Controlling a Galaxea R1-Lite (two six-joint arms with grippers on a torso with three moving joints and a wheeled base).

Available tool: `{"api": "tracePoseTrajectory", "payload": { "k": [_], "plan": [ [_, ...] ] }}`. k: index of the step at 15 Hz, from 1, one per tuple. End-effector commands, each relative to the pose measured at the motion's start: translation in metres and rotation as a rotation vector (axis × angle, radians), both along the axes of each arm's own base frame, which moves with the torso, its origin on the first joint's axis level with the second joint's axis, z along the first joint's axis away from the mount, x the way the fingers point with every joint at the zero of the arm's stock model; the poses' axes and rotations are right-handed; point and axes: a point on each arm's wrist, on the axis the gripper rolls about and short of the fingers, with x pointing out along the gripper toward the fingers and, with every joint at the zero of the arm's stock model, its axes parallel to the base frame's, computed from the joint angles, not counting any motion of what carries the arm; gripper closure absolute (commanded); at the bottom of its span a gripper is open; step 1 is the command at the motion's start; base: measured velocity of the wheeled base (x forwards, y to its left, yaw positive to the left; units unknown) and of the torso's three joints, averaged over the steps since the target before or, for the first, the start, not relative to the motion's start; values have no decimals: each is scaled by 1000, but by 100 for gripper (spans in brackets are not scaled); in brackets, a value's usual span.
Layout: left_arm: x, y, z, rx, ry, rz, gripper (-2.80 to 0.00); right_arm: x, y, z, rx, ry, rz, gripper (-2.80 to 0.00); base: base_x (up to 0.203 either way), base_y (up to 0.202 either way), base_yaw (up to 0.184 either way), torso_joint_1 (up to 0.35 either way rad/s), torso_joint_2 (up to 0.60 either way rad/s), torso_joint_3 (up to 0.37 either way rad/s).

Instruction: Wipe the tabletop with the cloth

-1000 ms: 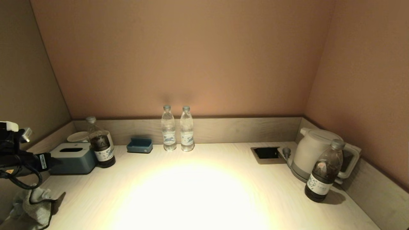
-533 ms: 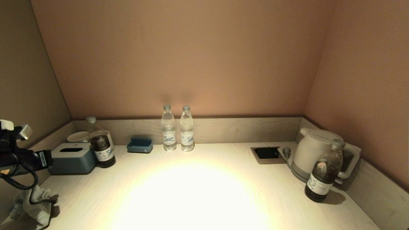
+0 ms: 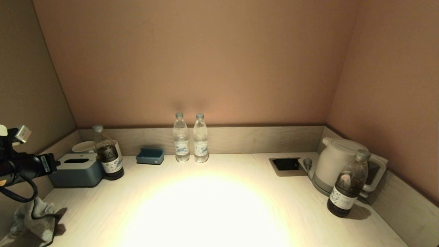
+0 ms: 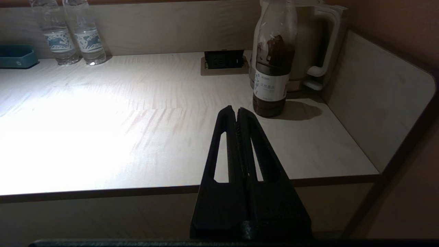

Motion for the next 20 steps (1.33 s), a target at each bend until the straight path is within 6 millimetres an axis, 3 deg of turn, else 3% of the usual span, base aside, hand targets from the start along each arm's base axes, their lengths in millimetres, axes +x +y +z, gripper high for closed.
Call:
{"api": "tracePoseTrajectory", "payload": {
  "k": [1,5,7,9,15,20],
  "plan": [
    [-9,-14,20,-29,-67,-32,0,0,0,0,0,1,-1,0,0,0,0,0,0,0],
    [-20,-51,37,-112,-87,-120,0,0,0,0,0,1,-1,0,0,0,0,0,0,0],
    [-28,-84,51,-158,-83,-208,0,0,0,0,0,1,-1,0,0,0,0,0,0,0],
    [-37,-100,60,-169,-80,-226,0,0,0,0,0,1,0,0,0,0,0,0,0,0],
    [-71,-105,85,-160,-142,-235,0,0,0,0,0,1,0,0,0,0,0,0,0,0],
    [-91,-101,90,-114,-173,-157,0,0,0,0,0,1,0,0,0,0,0,0,0,0]
  ]
}}
